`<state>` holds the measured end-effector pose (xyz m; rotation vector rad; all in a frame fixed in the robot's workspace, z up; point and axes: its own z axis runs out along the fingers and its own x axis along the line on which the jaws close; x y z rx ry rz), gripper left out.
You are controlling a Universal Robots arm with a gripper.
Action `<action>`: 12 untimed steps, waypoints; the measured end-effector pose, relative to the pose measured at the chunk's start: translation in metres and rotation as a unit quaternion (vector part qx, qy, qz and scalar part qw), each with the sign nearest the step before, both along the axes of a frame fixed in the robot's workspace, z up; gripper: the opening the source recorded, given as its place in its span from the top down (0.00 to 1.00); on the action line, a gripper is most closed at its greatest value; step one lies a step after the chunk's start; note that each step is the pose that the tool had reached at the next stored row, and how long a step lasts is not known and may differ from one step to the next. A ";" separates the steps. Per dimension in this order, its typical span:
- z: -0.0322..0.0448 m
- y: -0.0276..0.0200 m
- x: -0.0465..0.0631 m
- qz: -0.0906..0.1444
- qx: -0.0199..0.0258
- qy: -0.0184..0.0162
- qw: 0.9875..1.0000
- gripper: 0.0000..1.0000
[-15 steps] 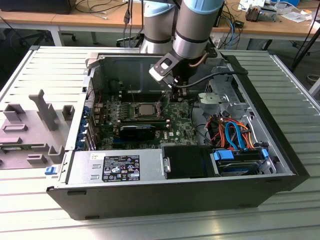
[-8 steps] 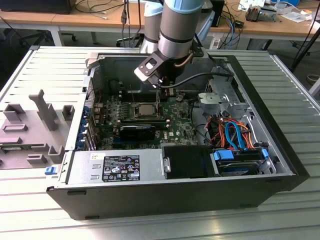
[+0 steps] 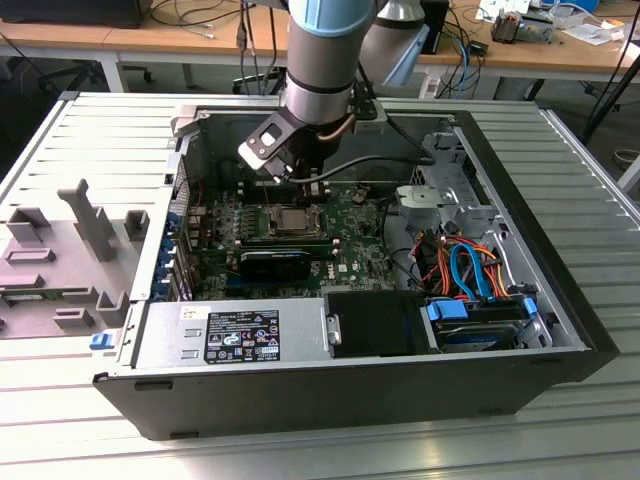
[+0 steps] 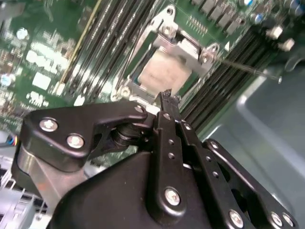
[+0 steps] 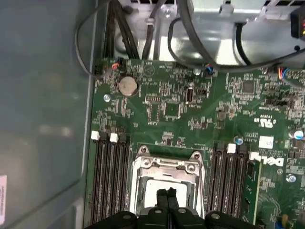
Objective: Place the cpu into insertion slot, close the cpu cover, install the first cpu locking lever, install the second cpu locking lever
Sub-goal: 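Close the cpu cover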
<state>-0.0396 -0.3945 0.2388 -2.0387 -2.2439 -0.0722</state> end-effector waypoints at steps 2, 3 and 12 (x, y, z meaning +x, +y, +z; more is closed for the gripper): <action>-0.0045 -0.0002 -0.005 0.003 0.000 0.000 1.000 0.89; -0.0085 -0.0006 -0.010 0.006 0.000 0.000 1.000 0.89; -0.0298 -0.0023 -0.024 0.013 0.000 0.000 1.000 0.89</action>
